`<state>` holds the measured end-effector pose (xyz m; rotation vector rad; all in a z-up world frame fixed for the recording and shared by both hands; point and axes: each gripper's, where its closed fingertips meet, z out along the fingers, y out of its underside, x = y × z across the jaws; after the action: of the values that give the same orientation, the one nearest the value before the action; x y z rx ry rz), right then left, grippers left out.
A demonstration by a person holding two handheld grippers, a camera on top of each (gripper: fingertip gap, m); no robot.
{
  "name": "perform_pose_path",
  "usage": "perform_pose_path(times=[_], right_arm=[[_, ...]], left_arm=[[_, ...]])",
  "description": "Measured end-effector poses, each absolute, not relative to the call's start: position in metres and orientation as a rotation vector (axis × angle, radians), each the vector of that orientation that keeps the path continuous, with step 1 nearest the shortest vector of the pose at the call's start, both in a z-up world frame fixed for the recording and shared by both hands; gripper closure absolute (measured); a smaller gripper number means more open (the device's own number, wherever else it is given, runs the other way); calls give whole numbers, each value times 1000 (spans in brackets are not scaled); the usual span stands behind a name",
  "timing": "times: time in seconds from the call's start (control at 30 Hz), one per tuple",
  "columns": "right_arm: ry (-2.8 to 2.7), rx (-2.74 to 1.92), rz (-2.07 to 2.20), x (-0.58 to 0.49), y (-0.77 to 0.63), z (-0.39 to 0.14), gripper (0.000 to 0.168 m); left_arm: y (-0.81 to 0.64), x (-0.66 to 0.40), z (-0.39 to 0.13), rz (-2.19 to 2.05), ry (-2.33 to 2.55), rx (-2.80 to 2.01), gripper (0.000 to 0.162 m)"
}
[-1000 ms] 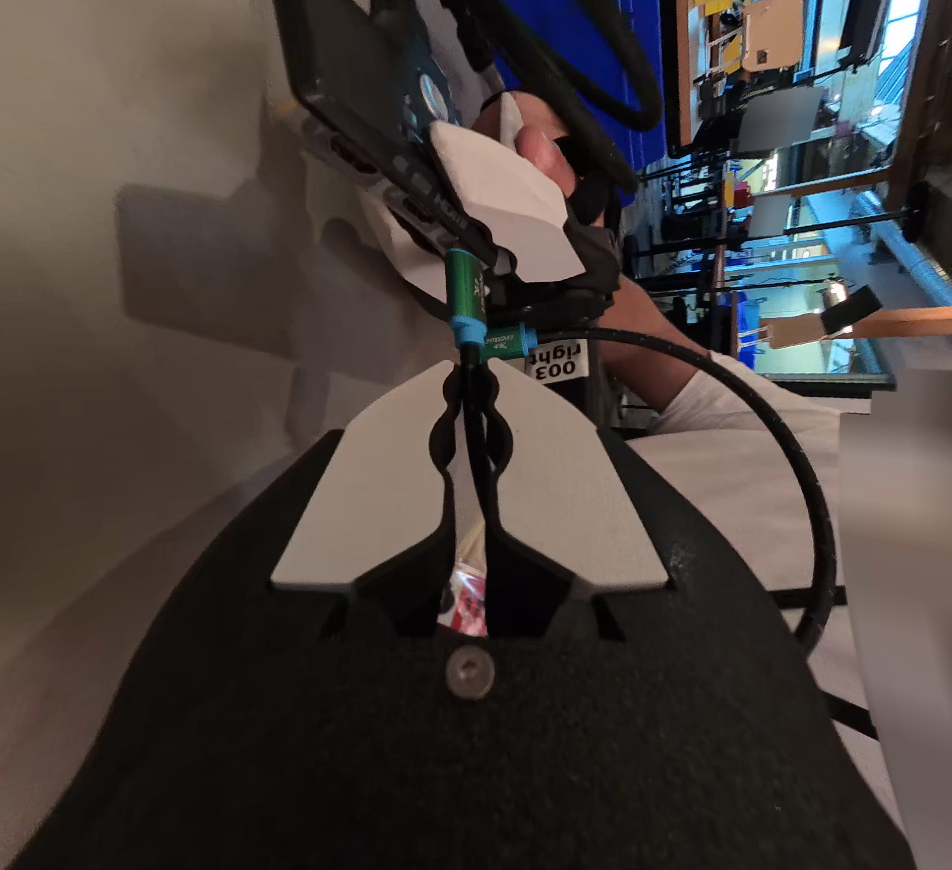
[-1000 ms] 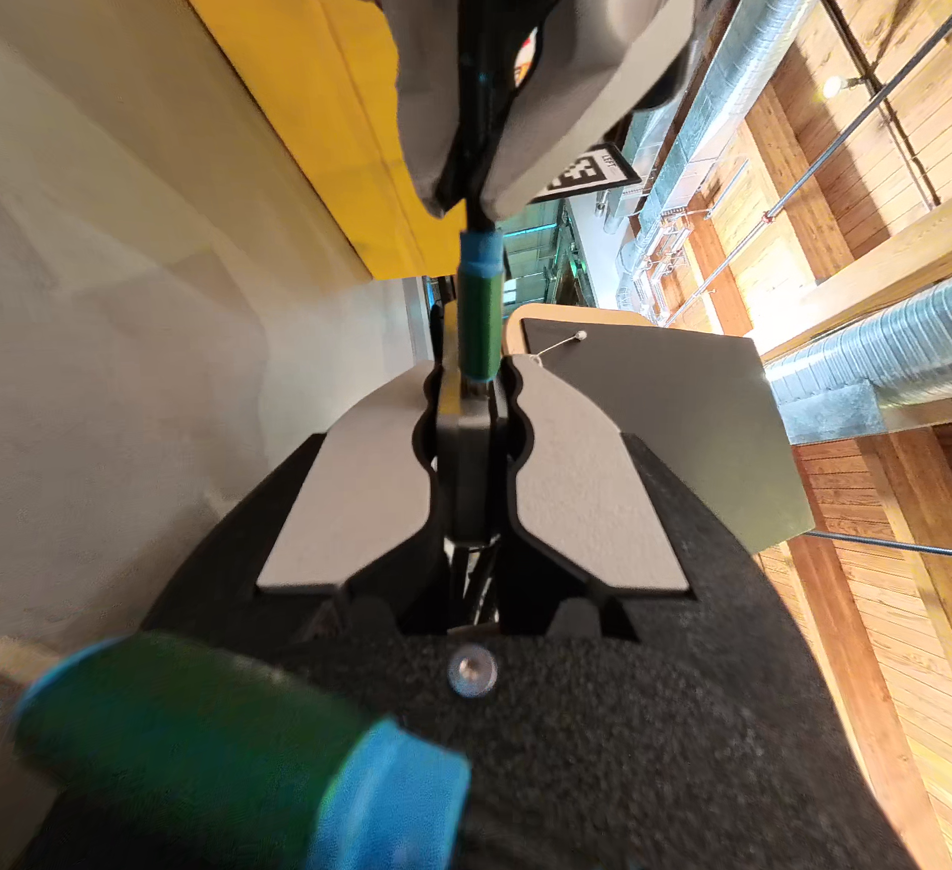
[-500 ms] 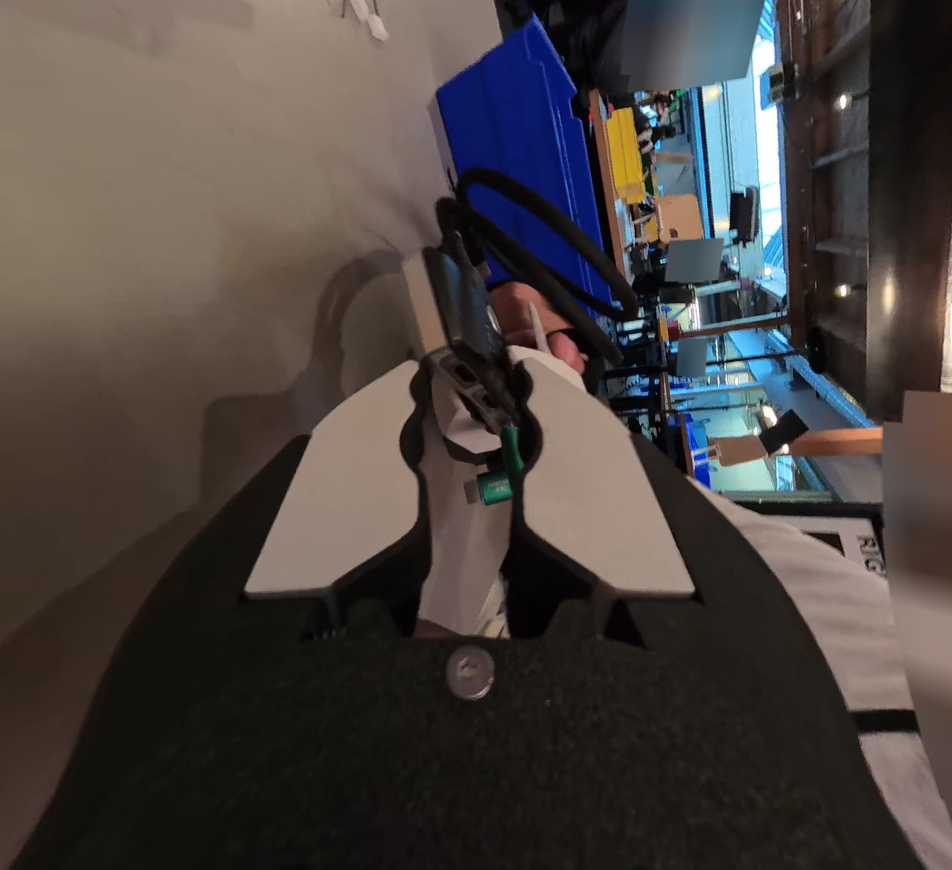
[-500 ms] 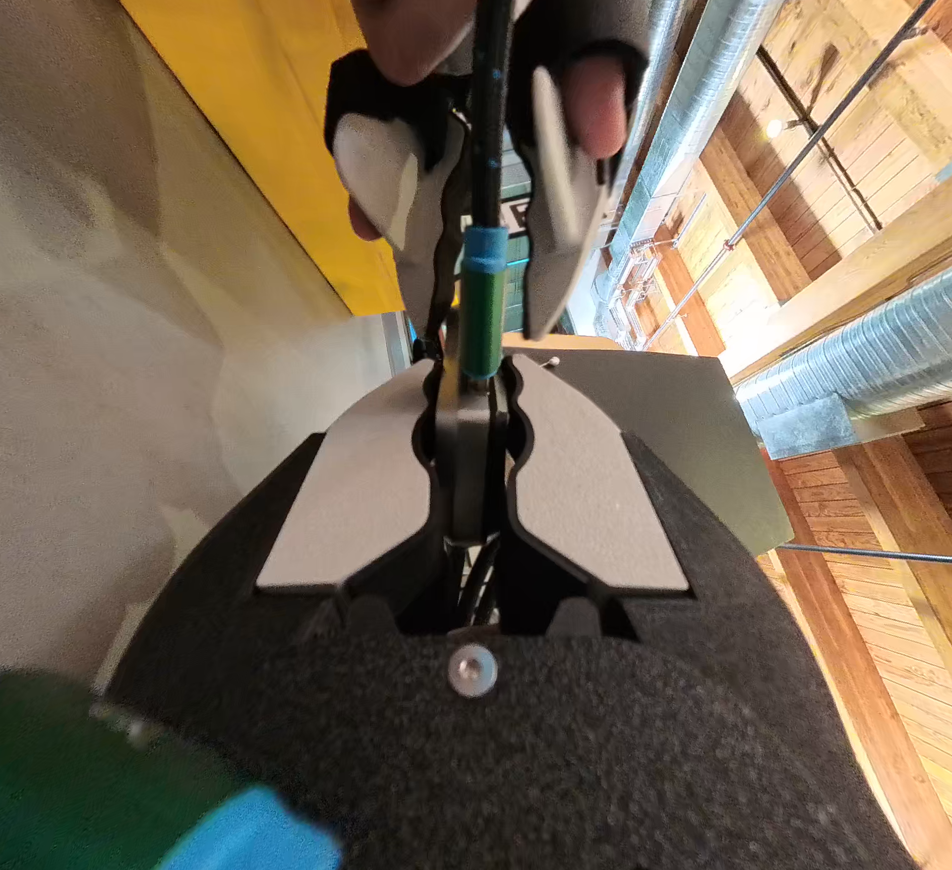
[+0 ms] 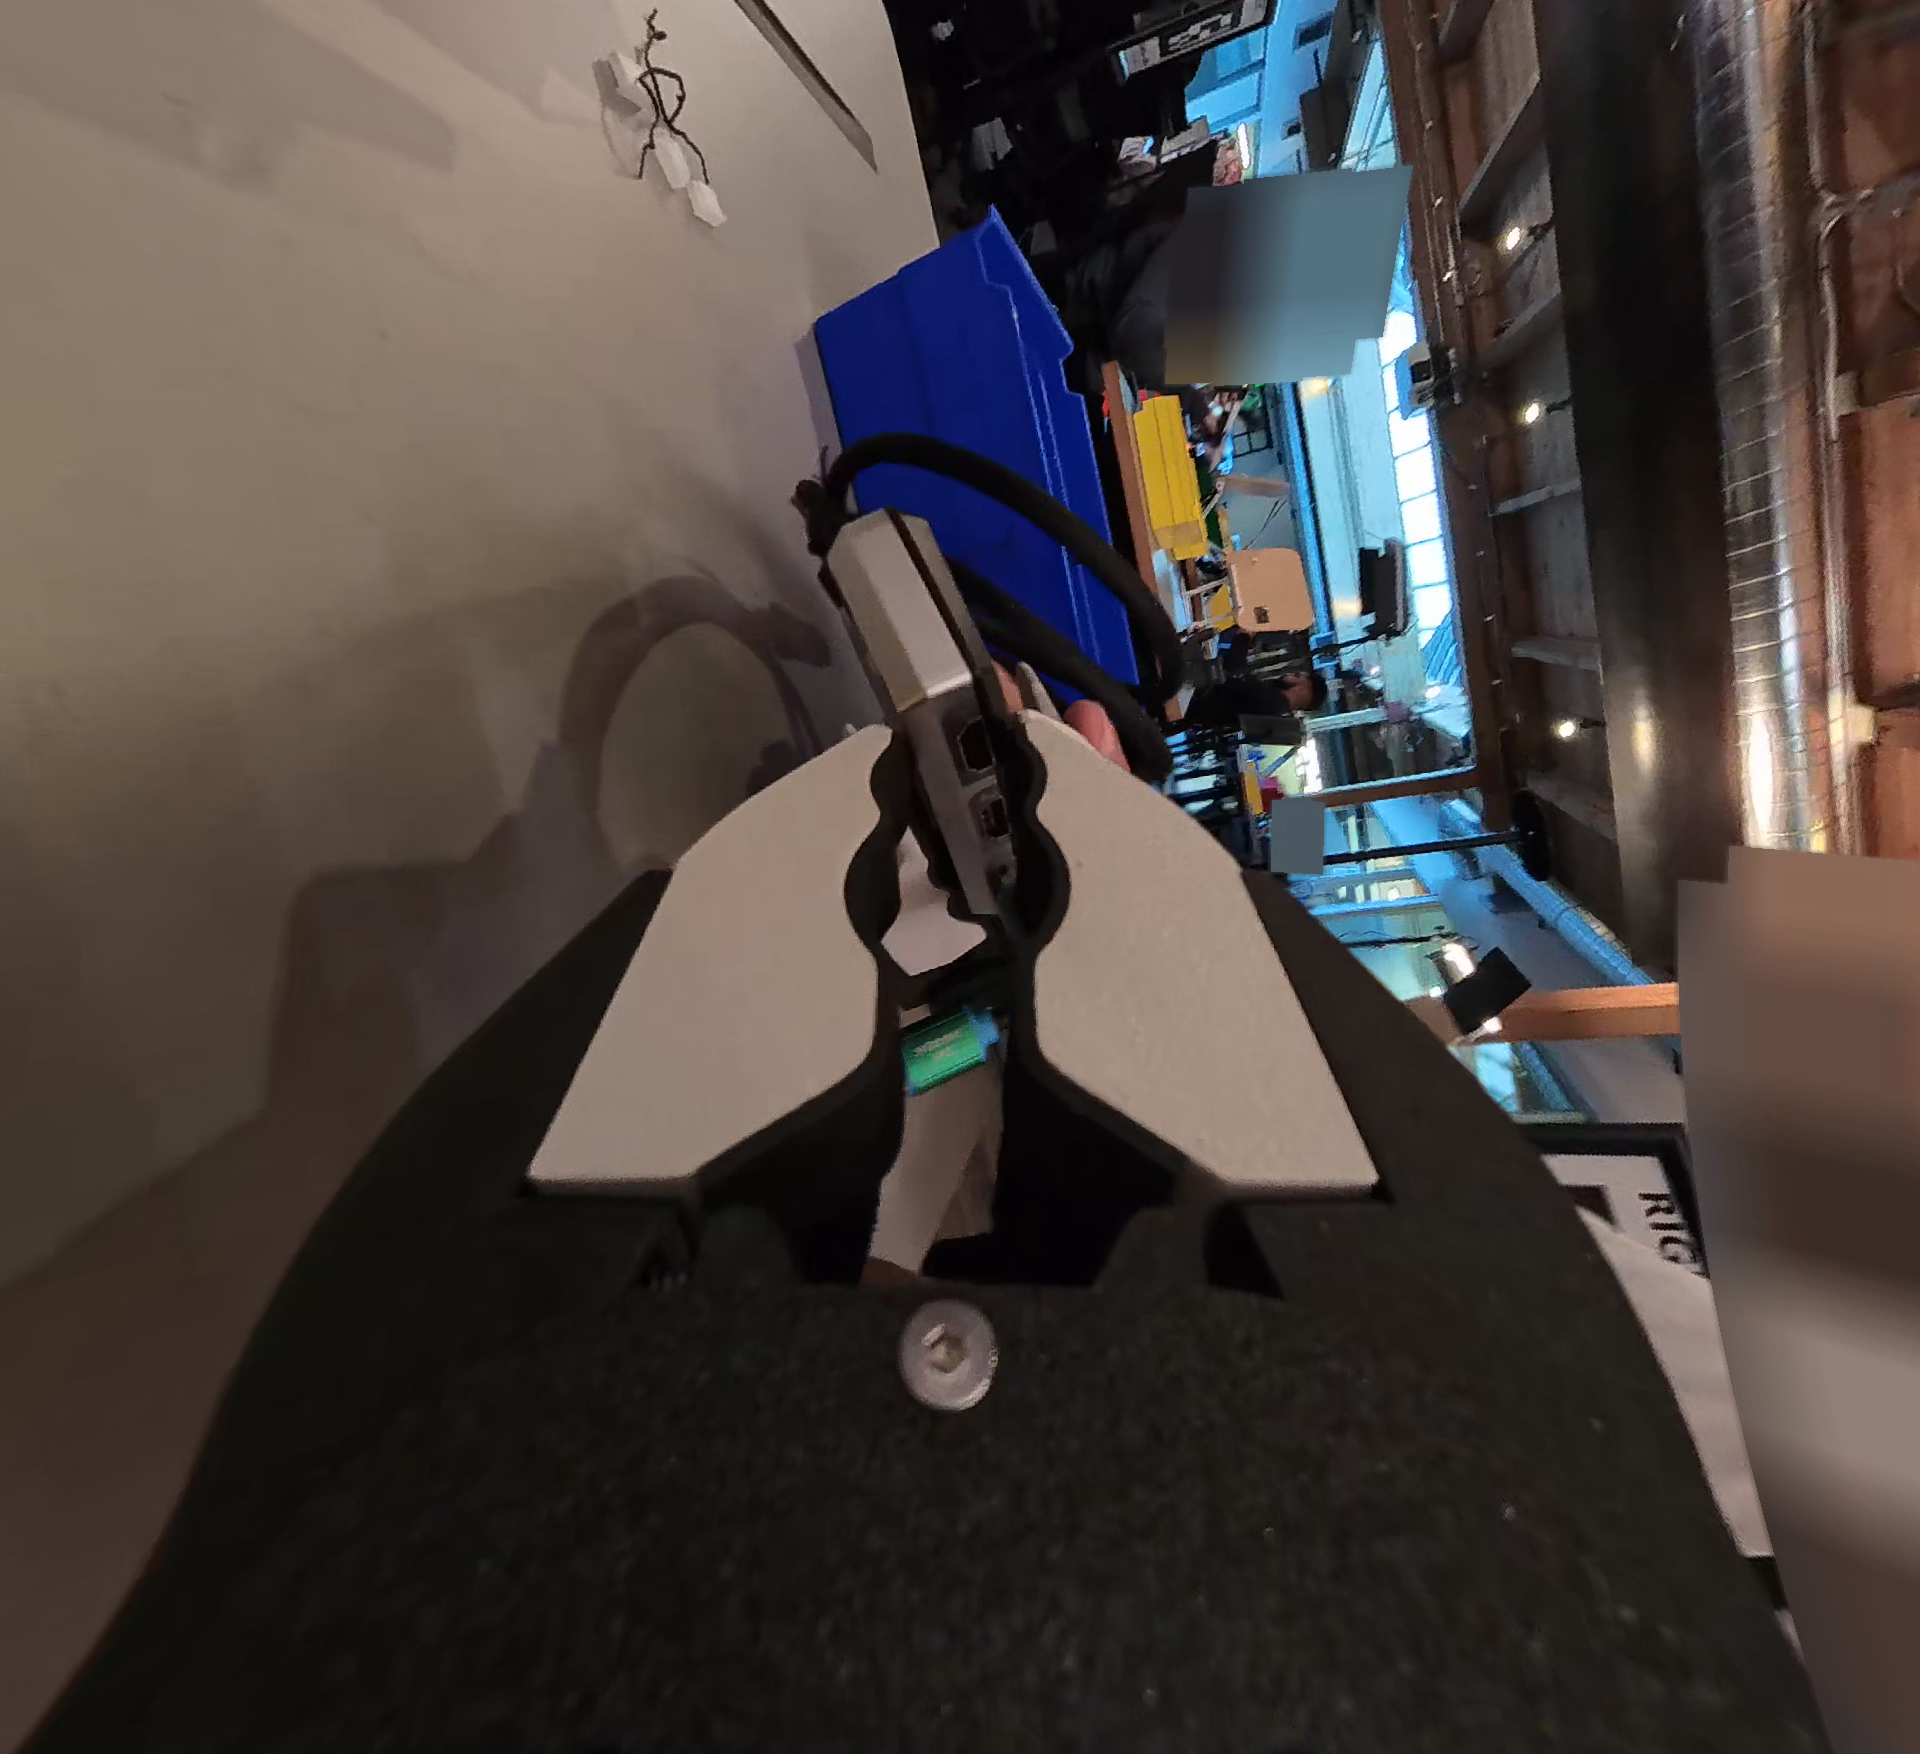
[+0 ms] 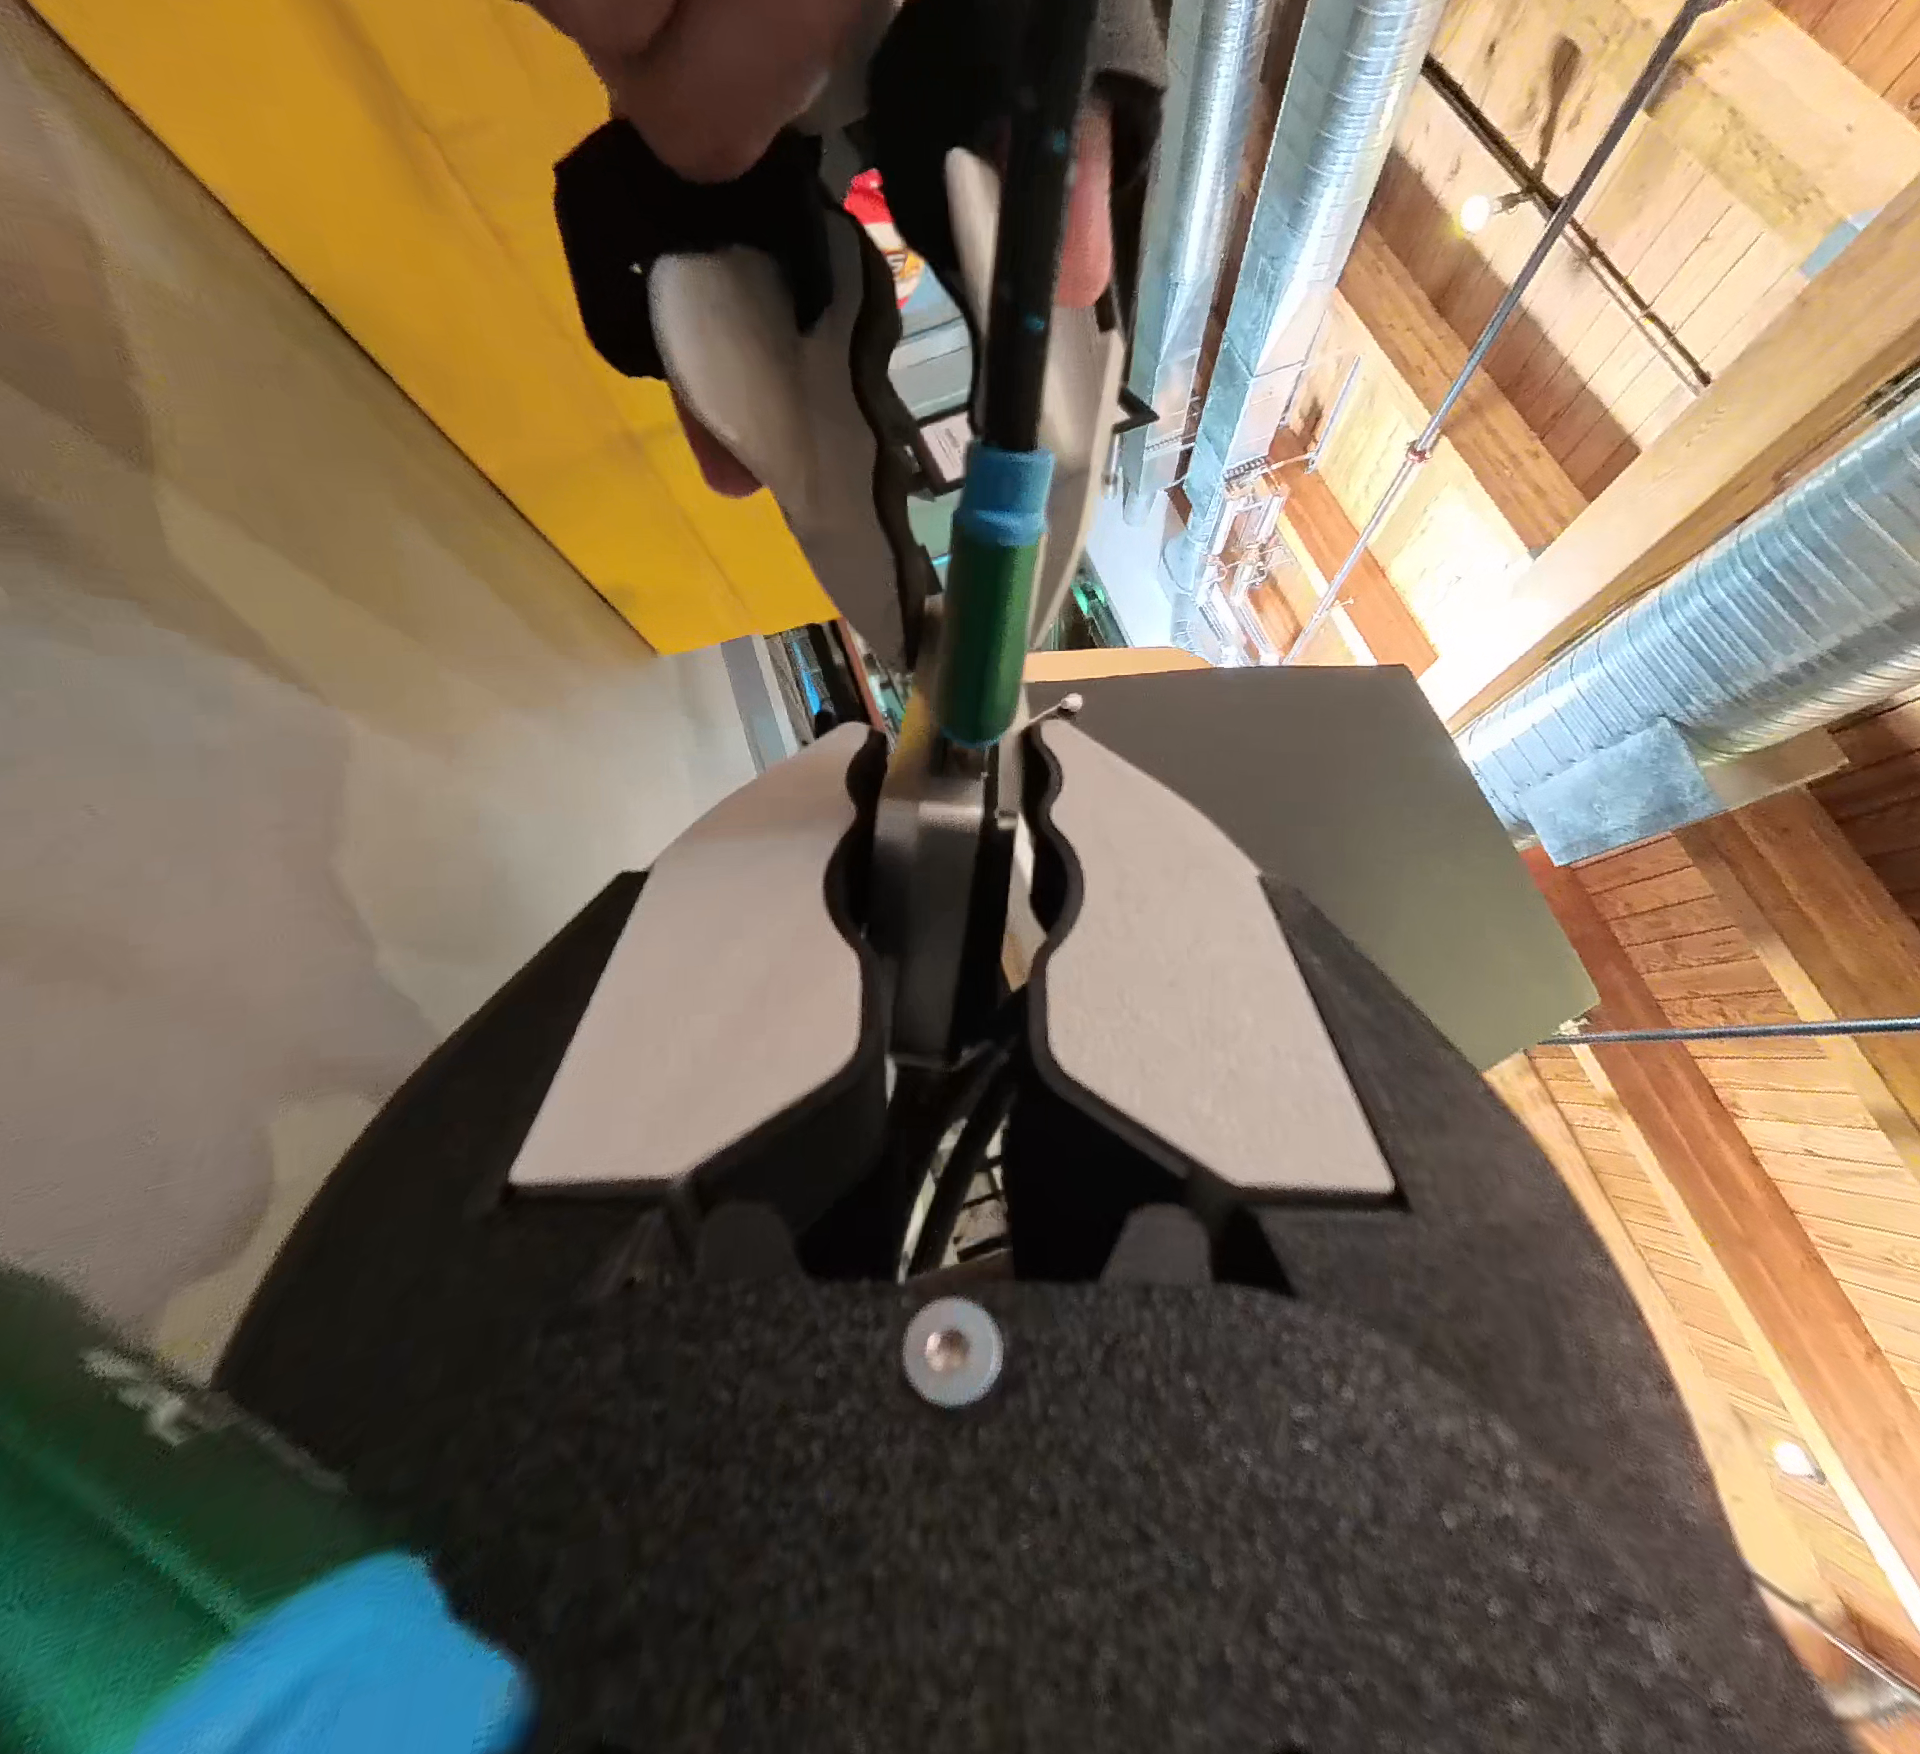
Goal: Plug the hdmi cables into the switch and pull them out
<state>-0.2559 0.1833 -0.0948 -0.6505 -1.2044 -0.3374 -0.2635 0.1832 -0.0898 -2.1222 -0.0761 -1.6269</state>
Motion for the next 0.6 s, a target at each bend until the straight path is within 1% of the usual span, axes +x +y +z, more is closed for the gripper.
perform_pose_path(times=[0.13,0.33,0.5,0.6], right_arm=[[-1199,-719,-257,-255,185,-97,144],[-1215,-781,-194,-260,182,-100,147],[-1186,-772,-155,-256,178,-90,148],[-1182,-795,-131,-254,183,-91,147]], left_arm=[[192,-282,-81,-1593,-147,-2049,145],[188,-290,-83,-1653,-260,-1951,145],[171,-295,-64,-1713,-152,-1764,146],[152,-291,-69,-1590,46,-1779,149]])
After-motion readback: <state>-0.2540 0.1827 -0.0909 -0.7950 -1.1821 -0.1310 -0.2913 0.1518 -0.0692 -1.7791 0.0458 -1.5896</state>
